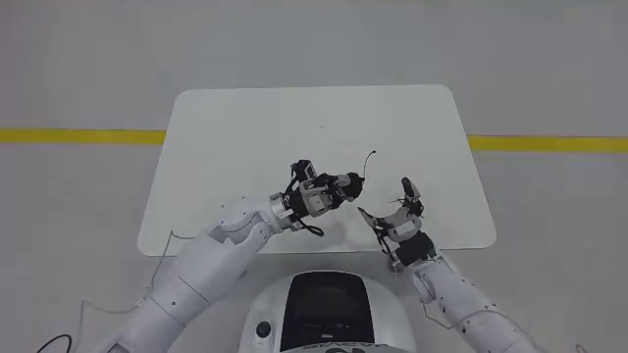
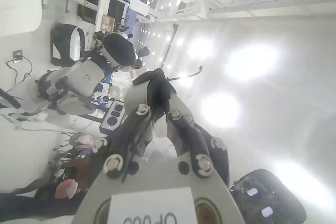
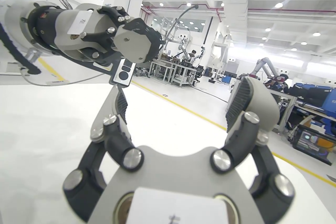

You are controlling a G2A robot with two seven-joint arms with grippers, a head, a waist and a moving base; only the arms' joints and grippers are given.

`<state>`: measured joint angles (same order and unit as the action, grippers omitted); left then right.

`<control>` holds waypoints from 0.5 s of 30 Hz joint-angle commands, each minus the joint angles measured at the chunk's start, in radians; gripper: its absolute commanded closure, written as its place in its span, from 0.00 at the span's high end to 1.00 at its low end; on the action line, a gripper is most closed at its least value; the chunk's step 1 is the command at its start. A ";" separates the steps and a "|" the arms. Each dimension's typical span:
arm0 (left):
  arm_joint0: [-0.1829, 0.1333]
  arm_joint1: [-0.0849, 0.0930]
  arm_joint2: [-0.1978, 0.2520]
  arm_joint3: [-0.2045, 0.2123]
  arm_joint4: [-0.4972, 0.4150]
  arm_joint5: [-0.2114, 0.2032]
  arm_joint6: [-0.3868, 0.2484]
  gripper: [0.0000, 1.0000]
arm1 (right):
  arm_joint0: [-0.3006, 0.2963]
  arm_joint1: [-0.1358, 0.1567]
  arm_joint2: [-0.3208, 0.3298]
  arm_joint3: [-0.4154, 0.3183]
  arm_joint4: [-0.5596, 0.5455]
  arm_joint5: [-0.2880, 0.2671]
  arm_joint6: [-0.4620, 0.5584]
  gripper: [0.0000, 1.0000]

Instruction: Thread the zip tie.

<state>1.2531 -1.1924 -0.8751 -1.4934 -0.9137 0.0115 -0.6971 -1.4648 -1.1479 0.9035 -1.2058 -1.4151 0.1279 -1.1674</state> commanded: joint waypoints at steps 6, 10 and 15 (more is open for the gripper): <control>-0.012 -0.013 0.031 0.017 -0.008 -0.008 0.031 0.00 | -0.015 -0.007 0.016 -0.029 -0.004 0.012 -0.003 1.00; -0.020 -0.018 0.037 0.028 -0.017 -0.008 0.027 0.00 | -0.016 -0.013 0.021 -0.026 -0.005 0.016 -0.004 1.00; -0.021 -0.021 0.038 0.033 -0.022 -0.010 0.033 0.00 | -0.013 -0.021 0.026 -0.016 -0.004 0.009 -0.006 0.72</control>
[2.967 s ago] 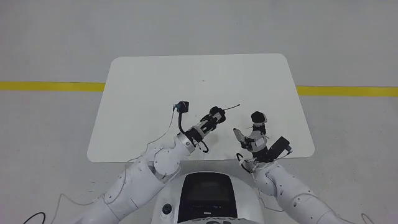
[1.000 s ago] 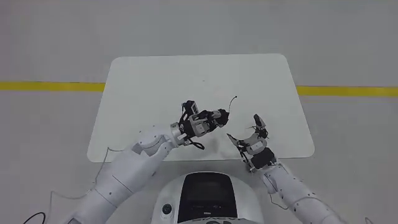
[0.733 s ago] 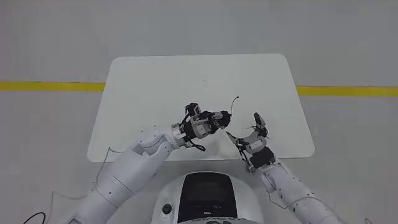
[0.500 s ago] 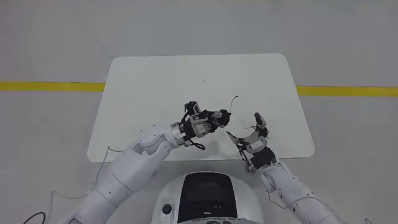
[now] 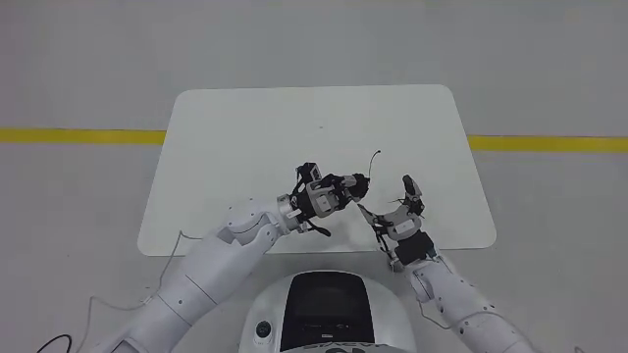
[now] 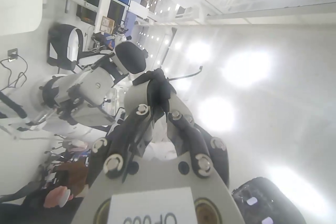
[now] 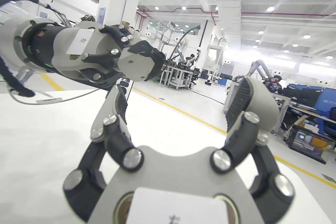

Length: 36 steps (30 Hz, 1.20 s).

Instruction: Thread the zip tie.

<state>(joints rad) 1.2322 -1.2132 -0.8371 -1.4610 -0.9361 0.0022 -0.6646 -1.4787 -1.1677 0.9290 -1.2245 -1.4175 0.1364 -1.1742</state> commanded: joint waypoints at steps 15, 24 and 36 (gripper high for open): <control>0.001 -0.003 -0.003 0.001 0.001 0.005 -0.010 0.00 | 0.026 -0.029 -0.008 0.025 -0.024 -0.015 0.008 0.36; 0.001 -0.003 -0.003 0.001 0.001 0.005 -0.010 0.00 | 0.040 -0.045 -0.015 0.038 -0.036 -0.017 0.009 0.24; 0.001 -0.003 -0.003 0.001 0.001 0.005 -0.010 0.00 | 0.038 -0.058 -0.002 0.049 -0.047 -0.016 -0.003 0.14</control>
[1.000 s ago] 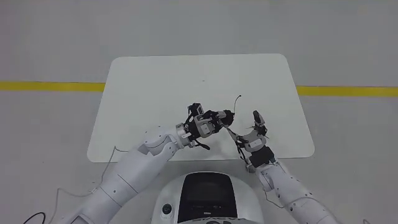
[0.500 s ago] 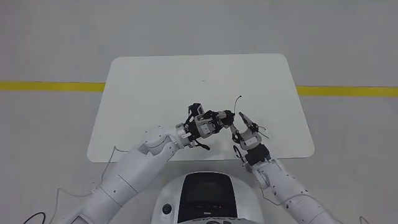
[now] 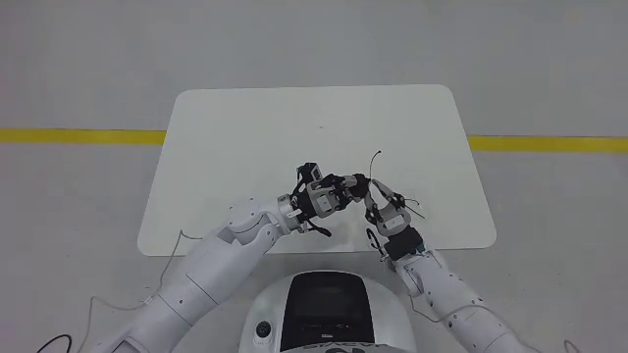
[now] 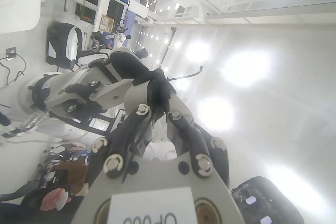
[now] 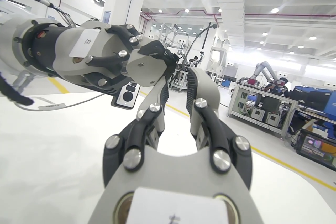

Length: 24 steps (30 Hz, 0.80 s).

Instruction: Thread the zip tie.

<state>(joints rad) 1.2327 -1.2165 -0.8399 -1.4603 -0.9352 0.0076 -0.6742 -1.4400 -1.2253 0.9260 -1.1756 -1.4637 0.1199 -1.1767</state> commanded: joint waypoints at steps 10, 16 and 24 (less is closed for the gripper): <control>0.000 0.000 0.000 0.000 0.000 0.000 0.000 0.00 | -0.006 -0.008 0.015 0.002 -0.016 -0.002 -0.003 0.00; 0.000 0.000 0.000 0.000 0.000 0.000 0.000 0.00 | -0.009 -0.012 0.023 0.004 -0.024 -0.006 -0.005 0.00; 0.000 0.000 0.000 0.000 0.000 0.000 0.000 0.00 | -0.012 -0.017 0.032 0.009 -0.034 -0.012 -0.007 0.00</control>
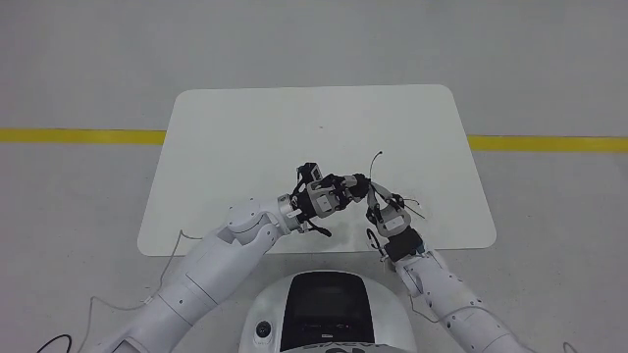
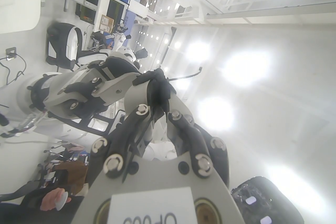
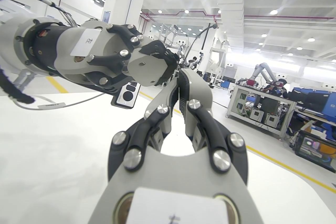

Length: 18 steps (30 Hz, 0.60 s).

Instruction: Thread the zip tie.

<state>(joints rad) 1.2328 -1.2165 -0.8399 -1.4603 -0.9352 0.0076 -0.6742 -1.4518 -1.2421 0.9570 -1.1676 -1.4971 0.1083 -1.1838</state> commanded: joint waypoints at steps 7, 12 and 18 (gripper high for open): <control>0.000 0.000 0.000 0.000 0.000 0.000 0.000 0.00 | -0.004 -0.004 0.010 0.004 -0.008 -0.005 -0.001 0.00; 0.000 0.000 0.000 0.000 0.000 0.000 0.000 0.00 | -0.007 -0.006 0.017 0.005 -0.014 -0.008 0.000 0.00; 0.000 0.000 0.000 0.000 0.000 0.000 0.000 0.00 | -0.010 -0.009 0.023 0.006 -0.019 -0.011 0.000 0.00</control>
<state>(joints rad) 1.2328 -1.2165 -0.8399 -1.4603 -0.9352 0.0076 -0.6742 -1.4616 -1.2509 0.9798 -1.1618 -1.5152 0.0975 -1.1833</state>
